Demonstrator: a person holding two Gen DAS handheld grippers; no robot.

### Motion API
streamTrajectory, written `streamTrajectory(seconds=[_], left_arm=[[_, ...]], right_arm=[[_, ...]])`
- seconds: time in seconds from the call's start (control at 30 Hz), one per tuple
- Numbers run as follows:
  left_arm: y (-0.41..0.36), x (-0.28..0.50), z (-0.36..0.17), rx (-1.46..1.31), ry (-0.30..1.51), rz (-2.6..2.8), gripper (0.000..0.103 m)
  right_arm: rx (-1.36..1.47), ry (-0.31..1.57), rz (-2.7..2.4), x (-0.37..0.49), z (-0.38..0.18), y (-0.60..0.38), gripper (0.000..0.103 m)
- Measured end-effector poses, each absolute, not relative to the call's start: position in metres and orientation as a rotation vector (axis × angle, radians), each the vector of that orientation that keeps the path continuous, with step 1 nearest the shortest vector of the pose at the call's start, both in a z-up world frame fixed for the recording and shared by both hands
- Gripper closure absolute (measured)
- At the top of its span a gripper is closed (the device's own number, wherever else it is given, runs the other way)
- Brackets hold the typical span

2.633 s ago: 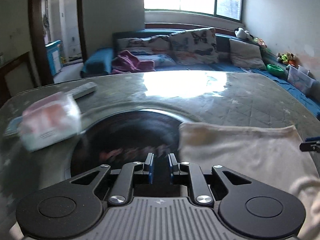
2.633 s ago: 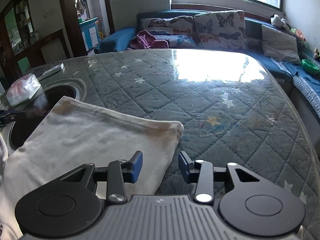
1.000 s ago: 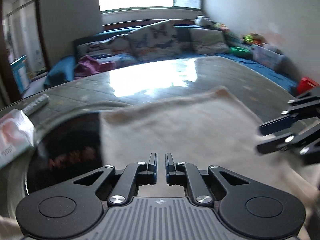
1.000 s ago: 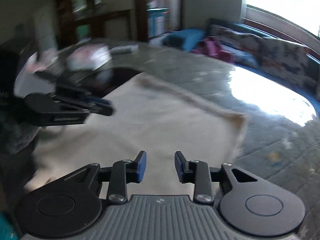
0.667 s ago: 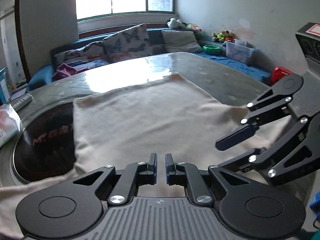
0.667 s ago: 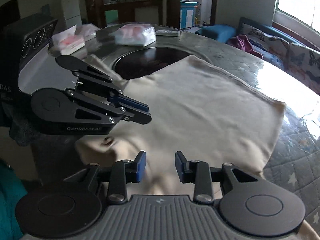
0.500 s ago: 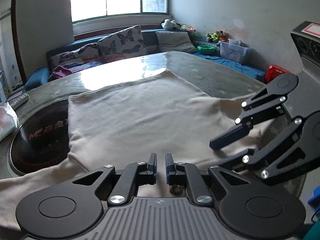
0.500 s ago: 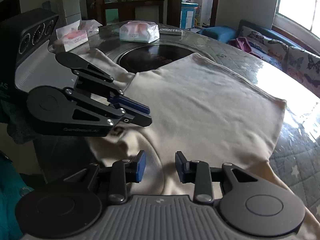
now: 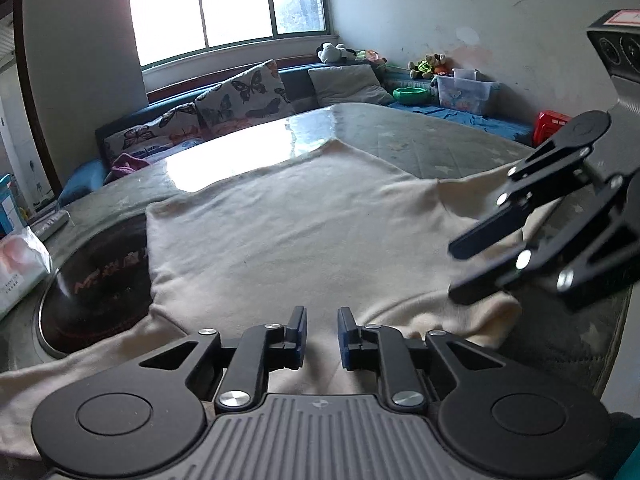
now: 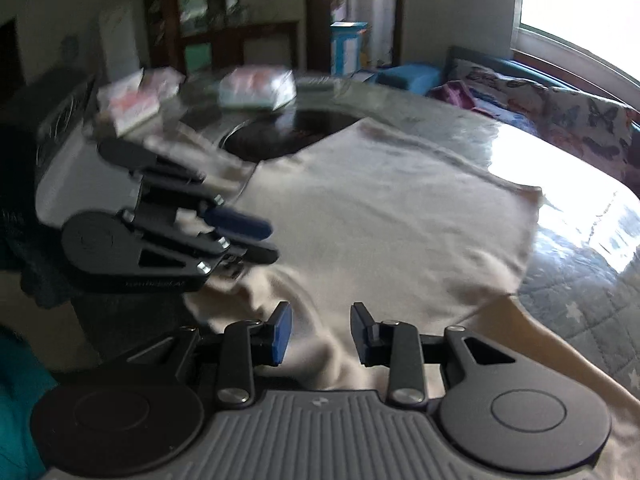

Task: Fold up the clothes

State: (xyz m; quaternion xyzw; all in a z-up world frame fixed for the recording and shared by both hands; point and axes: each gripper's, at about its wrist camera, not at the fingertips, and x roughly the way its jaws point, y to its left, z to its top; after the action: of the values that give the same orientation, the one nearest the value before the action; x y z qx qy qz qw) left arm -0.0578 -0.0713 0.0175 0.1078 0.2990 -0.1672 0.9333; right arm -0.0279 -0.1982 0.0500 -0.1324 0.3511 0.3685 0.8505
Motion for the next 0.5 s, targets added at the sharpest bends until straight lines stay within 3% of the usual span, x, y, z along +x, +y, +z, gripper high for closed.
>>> streamTrajectory(seconds=[0.5], left_arm=[[-0.128, -0.04, 0.018, 0.202, 0.606, -0.522, 0.084]], right_arm=[[-0.16, 0.758, 0.508, 0.032, 0.035, -0.265, 0.07]])
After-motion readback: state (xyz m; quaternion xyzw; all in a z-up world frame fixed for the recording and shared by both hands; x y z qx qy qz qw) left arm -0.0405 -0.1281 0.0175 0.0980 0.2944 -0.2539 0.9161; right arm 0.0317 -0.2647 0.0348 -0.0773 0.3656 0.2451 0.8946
